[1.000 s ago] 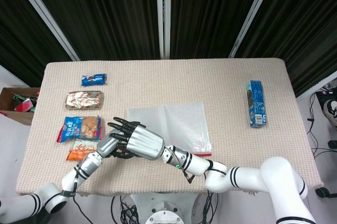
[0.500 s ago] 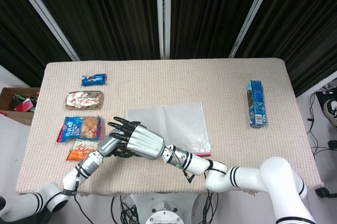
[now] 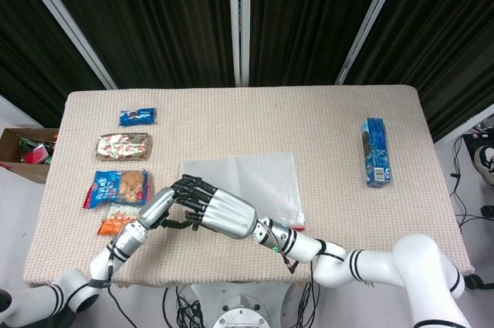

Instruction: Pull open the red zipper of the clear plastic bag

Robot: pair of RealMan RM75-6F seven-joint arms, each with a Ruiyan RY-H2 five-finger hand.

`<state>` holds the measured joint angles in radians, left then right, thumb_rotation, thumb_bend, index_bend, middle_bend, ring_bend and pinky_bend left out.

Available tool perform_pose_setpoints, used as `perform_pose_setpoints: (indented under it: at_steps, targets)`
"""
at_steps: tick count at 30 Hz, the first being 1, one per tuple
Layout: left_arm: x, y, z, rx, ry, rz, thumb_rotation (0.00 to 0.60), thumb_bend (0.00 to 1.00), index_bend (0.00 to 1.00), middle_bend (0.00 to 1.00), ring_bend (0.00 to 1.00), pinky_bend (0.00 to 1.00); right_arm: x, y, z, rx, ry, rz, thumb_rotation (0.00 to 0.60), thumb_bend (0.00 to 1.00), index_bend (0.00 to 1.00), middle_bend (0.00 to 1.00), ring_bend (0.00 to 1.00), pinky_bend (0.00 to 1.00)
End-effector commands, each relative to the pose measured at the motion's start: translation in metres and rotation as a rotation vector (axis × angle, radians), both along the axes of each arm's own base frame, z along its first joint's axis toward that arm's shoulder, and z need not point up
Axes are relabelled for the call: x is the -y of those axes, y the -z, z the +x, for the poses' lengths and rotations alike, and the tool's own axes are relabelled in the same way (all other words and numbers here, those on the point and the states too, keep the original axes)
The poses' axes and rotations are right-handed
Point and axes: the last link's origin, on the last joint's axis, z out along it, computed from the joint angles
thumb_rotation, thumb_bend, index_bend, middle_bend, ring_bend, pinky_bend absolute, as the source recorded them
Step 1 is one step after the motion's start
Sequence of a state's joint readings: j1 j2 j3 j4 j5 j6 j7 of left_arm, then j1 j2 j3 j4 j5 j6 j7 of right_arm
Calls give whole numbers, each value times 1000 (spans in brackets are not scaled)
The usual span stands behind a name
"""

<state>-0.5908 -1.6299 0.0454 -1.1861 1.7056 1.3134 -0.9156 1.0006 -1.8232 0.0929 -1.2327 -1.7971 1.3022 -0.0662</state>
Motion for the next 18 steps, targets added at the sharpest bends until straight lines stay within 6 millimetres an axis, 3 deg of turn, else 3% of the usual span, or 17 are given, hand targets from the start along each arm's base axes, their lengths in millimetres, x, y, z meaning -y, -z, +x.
perform_pose_setpoints:
  at_steps: [1, 18]
  targets:
    - [3, -1, 0, 50, -9, -26, 600, 453, 617, 239, 114, 115, -4, 0, -7, -6, -6, -19, 600, 489, 878, 238, 0, 0]
    - [6, -6, 3, 175, -24, -95, 600, 464, 617, 237, 114, 115, -9, 8, -24, -56, -17, -98, 600, 489, 878, 230, 0, 0]
